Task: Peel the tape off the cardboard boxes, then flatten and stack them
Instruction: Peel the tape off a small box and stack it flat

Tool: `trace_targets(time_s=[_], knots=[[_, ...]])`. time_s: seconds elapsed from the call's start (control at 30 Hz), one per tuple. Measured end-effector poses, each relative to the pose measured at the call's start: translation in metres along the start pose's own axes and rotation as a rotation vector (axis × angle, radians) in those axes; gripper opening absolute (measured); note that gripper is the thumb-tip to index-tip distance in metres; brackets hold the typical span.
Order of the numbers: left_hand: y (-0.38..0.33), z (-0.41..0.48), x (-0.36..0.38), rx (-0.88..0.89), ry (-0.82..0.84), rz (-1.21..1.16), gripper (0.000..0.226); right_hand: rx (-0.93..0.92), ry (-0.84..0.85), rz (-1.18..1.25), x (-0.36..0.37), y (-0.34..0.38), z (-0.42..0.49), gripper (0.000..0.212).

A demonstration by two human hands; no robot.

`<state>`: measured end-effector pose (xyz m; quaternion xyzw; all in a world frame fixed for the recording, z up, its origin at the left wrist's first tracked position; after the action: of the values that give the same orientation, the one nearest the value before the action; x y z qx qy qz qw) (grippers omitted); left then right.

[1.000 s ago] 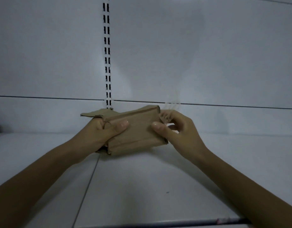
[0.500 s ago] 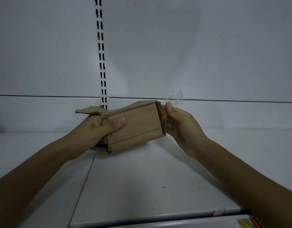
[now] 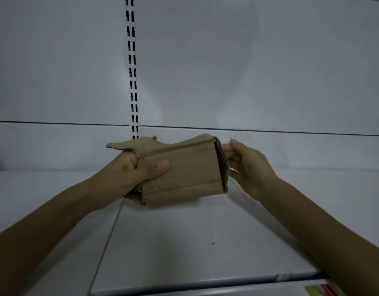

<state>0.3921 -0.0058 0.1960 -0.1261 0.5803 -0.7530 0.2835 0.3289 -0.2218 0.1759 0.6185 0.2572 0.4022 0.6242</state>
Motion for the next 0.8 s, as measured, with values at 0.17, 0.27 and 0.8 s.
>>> trace_targets(time_s=[0.17,0.27,0.8], knots=[[0.001,0.003,-0.019,-0.014,-0.058,0.04,0.071,0.102,0.105,-0.018,0.013,-0.01,0.003,0.075],[0.006,0.009,-0.034,-0.004,-0.166,0.211,0.073,0.025,0.084,0.034,0.013,0.001,-0.001,0.069],[-0.023,-0.006,-0.073,0.239,-0.704,1.173,0.037,-0.748,-0.208,-0.638,0.019,0.028,-0.03,0.024]])
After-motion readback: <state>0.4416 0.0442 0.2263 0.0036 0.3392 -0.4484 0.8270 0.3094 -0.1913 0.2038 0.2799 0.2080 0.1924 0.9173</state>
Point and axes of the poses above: each hand's wrist, its own z-axis towards the middle knuckle, its own x-axis out of the palm, y = z × x, the point moved 6 cm from there along z, towards the middle knuckle, and after that the axes turned 1 degree about z, right-handed, at the moved point
